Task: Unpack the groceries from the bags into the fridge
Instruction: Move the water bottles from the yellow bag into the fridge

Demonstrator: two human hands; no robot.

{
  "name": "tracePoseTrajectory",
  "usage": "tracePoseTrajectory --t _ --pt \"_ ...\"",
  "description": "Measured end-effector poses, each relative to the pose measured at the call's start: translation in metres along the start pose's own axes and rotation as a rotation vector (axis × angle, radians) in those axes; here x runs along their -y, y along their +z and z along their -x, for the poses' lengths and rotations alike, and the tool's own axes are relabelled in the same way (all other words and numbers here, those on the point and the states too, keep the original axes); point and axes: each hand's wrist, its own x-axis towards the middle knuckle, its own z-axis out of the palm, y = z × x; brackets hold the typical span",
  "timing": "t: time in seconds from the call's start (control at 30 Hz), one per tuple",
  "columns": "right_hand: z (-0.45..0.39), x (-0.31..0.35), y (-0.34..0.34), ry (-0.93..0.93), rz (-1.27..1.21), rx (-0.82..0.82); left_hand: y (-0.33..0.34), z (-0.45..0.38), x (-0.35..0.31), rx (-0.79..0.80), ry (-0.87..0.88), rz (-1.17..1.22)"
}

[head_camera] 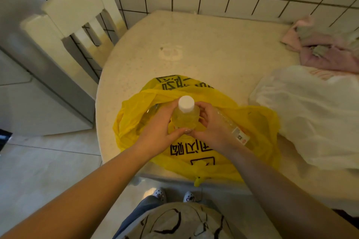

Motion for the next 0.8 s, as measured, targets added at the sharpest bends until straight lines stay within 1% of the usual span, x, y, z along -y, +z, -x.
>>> tracePoseTrajectory --t 0.1,0.2,0.27,0.37,0.57,0.73,0.8 --pt "0.005 -0.001 -0.003 0.004 -0.012 -0.004 0.005 -0.001 -0.002 -0.005 -0.01 0.0" --pt "0.007 -0.005 -0.009 0.018 0.056 -0.007 0.01 -0.004 -0.006 -0.009 -0.021 0.016" --pt "0.013 -0.016 -0.017 0.035 0.144 -0.017 0.013 -0.005 -0.01 -0.017 -0.028 0.033" --pt "0.031 -0.038 -0.038 0.061 0.357 -0.08 0.018 -0.004 -0.014 -0.025 -0.039 0.053" --pt "0.066 -0.08 -0.075 0.099 0.651 -0.198 0.036 -0.004 -0.036 0.047 -0.044 0.106" --pt "0.077 -0.093 -0.084 0.186 0.768 -0.194 0.054 -0.004 -0.049 0.1 -0.019 0.118" --pt "0.082 -0.093 -0.087 0.264 0.828 -0.194 0.06 -0.003 -0.049 0.124 -0.003 0.107"
